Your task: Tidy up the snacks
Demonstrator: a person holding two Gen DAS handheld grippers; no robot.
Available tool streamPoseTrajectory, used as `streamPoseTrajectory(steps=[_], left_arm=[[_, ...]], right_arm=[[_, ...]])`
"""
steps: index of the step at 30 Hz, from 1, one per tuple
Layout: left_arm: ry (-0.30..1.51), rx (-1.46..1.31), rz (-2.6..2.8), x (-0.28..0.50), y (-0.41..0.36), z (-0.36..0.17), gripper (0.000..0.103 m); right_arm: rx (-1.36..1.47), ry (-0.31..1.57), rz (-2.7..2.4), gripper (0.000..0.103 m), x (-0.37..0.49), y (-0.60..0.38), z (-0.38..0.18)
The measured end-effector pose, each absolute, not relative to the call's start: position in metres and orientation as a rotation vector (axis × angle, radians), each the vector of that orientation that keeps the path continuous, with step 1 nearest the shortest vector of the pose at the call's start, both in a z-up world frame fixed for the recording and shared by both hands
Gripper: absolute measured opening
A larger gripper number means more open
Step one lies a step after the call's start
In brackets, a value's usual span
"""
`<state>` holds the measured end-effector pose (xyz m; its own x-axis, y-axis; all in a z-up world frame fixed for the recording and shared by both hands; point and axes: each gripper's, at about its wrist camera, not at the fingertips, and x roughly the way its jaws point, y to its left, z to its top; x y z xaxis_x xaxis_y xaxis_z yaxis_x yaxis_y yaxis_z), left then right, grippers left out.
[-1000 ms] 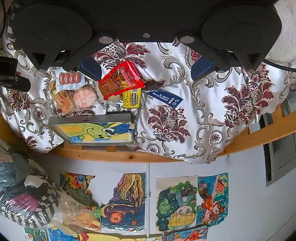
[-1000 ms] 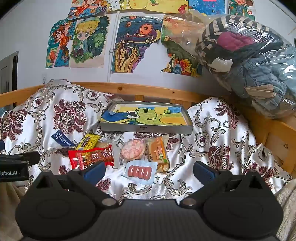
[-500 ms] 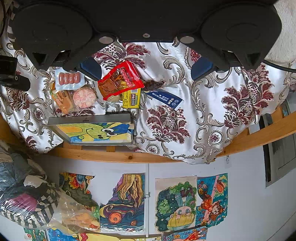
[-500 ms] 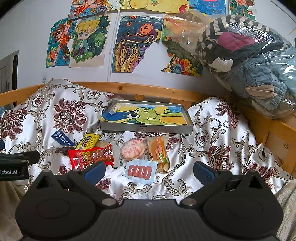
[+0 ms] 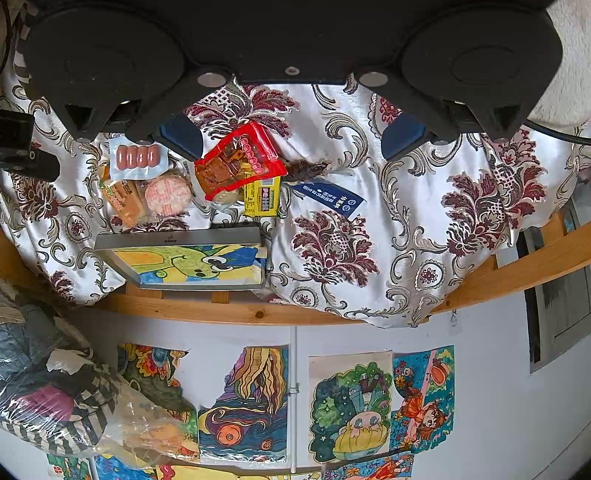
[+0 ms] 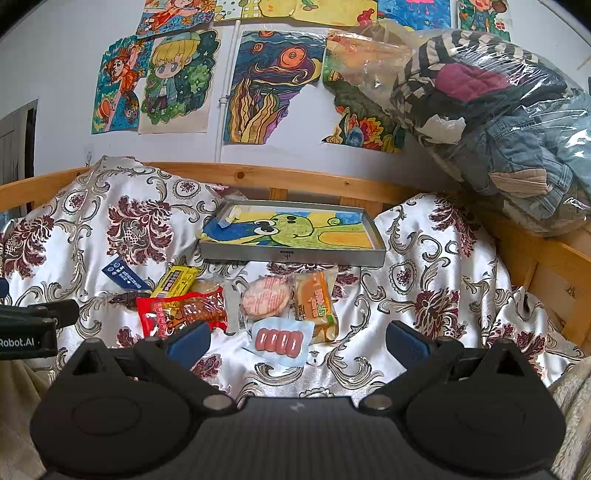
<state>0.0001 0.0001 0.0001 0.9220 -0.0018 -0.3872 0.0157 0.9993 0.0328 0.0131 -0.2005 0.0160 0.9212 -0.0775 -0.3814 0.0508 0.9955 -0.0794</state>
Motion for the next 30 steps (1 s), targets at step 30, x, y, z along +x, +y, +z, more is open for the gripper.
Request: streamPoseTrajectory(steps=[30], left_arm=[[0.477, 0.067, -0.030, 0.014, -0.007, -0.002, 0.102]], right_arm=[[-0.055, 0.518, -0.076, 0.103, 0.033, -0.203, 0.015]])
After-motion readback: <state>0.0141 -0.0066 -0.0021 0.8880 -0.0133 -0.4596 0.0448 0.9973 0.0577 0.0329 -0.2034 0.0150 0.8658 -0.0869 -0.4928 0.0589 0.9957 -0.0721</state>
